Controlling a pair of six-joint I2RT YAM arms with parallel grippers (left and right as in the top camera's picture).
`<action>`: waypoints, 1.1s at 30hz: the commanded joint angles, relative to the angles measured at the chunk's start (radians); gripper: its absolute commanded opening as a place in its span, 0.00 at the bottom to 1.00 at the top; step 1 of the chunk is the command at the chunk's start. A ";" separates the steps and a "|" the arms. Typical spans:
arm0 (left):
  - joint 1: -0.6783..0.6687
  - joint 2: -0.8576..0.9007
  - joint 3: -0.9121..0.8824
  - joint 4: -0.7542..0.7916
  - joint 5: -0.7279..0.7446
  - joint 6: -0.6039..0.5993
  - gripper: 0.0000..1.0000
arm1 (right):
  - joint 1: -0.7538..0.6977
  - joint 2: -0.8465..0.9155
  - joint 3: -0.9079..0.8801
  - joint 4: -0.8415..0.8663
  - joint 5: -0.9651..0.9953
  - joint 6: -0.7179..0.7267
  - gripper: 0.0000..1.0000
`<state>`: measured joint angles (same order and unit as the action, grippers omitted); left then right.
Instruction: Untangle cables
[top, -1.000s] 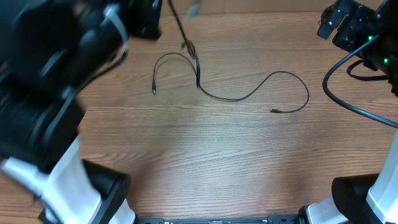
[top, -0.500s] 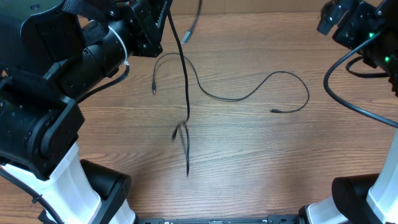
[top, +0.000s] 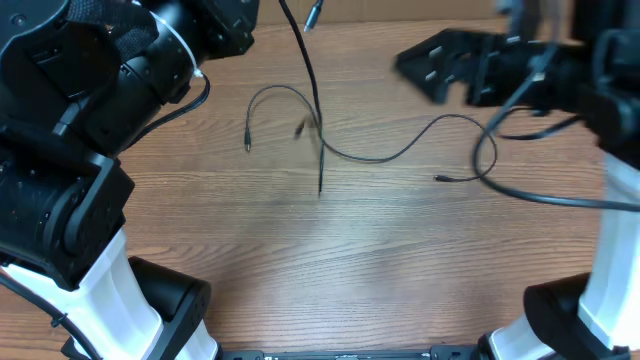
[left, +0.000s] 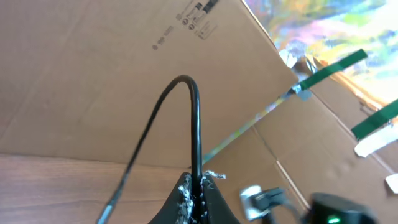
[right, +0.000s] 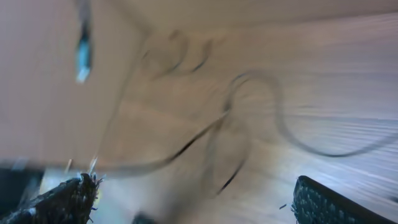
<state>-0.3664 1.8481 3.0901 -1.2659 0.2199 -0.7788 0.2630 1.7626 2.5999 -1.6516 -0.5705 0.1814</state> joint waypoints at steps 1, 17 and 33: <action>0.002 -0.004 0.002 0.017 -0.023 -0.094 0.04 | 0.083 0.021 -0.027 0.032 -0.092 -0.132 1.00; 0.002 -0.005 0.002 0.044 -0.025 -0.172 0.04 | 0.294 0.035 -0.042 0.259 0.115 -0.164 0.76; 0.071 -0.002 -0.002 -0.162 -0.313 -0.008 0.06 | 0.304 0.035 -0.042 0.213 0.114 0.069 0.04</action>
<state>-0.3050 1.8481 3.0898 -1.3823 0.0776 -0.8871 0.5644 1.8000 2.5572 -1.4384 -0.4652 0.1364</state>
